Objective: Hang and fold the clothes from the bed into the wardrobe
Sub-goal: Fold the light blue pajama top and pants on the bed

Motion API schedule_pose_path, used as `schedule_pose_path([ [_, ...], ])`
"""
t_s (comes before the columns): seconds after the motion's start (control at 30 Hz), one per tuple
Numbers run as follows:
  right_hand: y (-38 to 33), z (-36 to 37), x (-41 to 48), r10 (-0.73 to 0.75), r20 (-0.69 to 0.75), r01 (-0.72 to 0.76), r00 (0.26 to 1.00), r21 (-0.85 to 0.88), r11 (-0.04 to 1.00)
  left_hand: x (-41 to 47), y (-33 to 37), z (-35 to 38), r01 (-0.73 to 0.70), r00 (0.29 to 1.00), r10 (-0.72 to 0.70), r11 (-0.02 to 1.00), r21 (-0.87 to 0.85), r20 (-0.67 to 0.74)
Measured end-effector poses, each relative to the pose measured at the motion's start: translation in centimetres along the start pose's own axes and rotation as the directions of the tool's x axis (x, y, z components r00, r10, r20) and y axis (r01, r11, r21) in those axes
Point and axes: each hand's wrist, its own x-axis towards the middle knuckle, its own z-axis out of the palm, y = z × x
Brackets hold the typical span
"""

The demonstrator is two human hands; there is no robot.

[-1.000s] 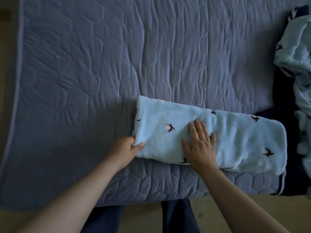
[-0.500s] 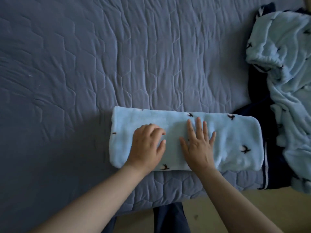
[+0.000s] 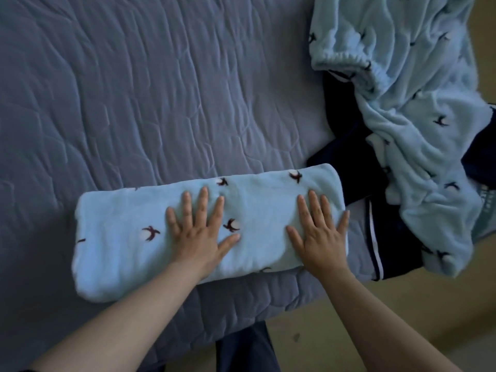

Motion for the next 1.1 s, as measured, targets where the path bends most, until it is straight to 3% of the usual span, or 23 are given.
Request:
schedule_pose_path([
  [0.07, 2.3, 0.5, -0.5, 0.125, 0.038, -0.128, 0.991, 0.108, 0.986, 0.5, 0.9, -0.2, -0.003, 1.000, 0.003, 1.000, 0.000, 0.010],
  [0.13, 3.1, 0.5, -1.4, 0.280, 0.065, -0.285, 0.958, 0.353, 0.891, 1.5, 1.5, -1.0, -0.033, 0.999, 0.033, 0.999, -0.017, 0.000],
  [0.2, 2.0, 0.3, -2.8, 0.454, 0.060, -0.378, 0.889, 0.656, 0.653, 3.3, 2.0, -2.6, -0.069, 0.998, 0.069, 0.998, -0.014, 0.000],
  [0.27, -0.2, 0.1, -4.2, 0.600, 0.156, -0.388, 0.785, 0.878, 0.280, 5.7, 2.4, -4.6, -0.086, 0.996, 0.086, 0.996, 0.002, 0.035],
  [0.33, -3.0, 0.0, -5.3, 0.649, 0.319, -0.369, 0.691, 0.927, -0.063, 8.0, 2.7, -6.7, -0.079, 0.990, 0.083, 0.996, -0.042, 0.110],
  [0.37, -4.4, -0.1, -5.6, 0.634, 0.397, -0.374, 0.664, 0.910, -0.178, 8.8, 2.5, -7.5, -0.072, 0.984, 0.087, 0.992, -0.102, 0.153],
  [0.47, -7.8, 0.2, -5.1, 0.521, 0.529, -0.379, 0.669, 0.847, -0.373, 10.0, 1.5, -9.0, -0.067, 0.960, 0.116, 0.979, -0.194, 0.254],
  [0.6, -10.9, 0.7, -4.0, 0.336, 0.552, -0.345, 0.763, 0.788, -0.510, 9.5, 0.1, -8.8, -0.063, 0.941, 0.110, 0.986, -0.154, 0.321],
  [0.77, -13.1, 1.9, -3.2, 0.277, 0.604, -0.312, 0.747, 0.687, -0.656, 10.7, -0.6, -9.8, -0.041, 0.880, 0.139, 0.975, -0.219, 0.454],
  [0.93, -12.9, 1.4, -4.3, 0.434, 0.566, -0.240, 0.701, 0.760, -0.603, 8.7, -1.1, -10.7, 0.010, 0.867, 0.175, 0.929, -0.369, 0.466],
  [1.1, -13.1, -2.2, -7.5, 0.469, 0.515, -0.248, 0.718, 0.818, -0.519, 3.1, -2.6, -12.7, 0.101, 0.880, 0.199, 0.808, -0.580, 0.432],
])
